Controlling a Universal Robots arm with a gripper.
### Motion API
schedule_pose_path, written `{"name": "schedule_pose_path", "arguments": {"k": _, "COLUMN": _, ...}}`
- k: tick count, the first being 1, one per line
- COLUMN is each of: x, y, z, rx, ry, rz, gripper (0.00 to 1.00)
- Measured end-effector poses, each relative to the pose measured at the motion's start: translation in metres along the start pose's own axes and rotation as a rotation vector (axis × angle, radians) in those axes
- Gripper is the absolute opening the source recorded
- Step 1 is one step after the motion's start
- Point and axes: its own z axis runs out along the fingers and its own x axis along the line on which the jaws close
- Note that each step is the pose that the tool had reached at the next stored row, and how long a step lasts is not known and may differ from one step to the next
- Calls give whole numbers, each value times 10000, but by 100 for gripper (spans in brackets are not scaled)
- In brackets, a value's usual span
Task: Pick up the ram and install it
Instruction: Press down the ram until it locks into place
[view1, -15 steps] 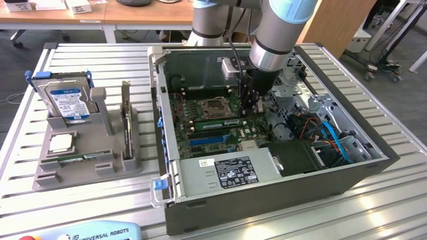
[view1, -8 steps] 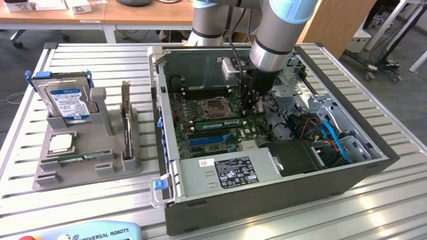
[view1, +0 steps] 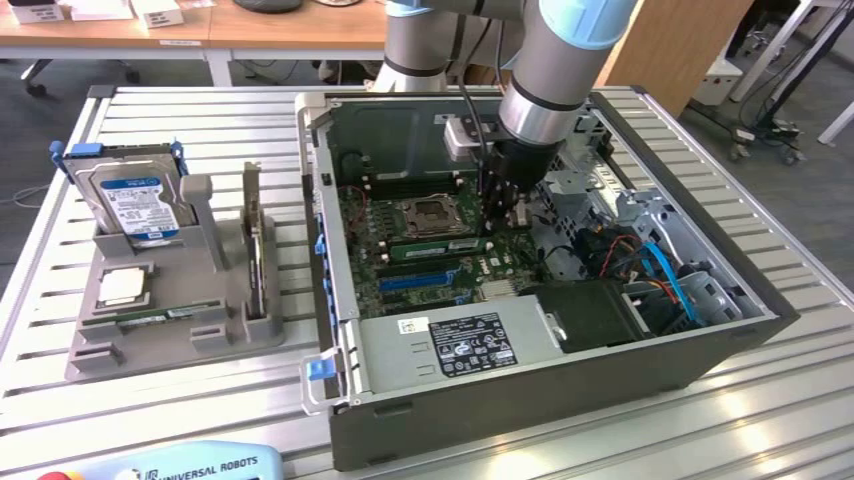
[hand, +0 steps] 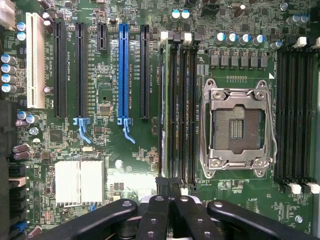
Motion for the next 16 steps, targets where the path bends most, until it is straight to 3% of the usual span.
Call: {"name": "schedule_pose_path", "arguments": {"k": 16, "x": -1, "y": -1, "z": 18, "rx": 0, "ry": -3, "rz": -1, "gripper": 10}}
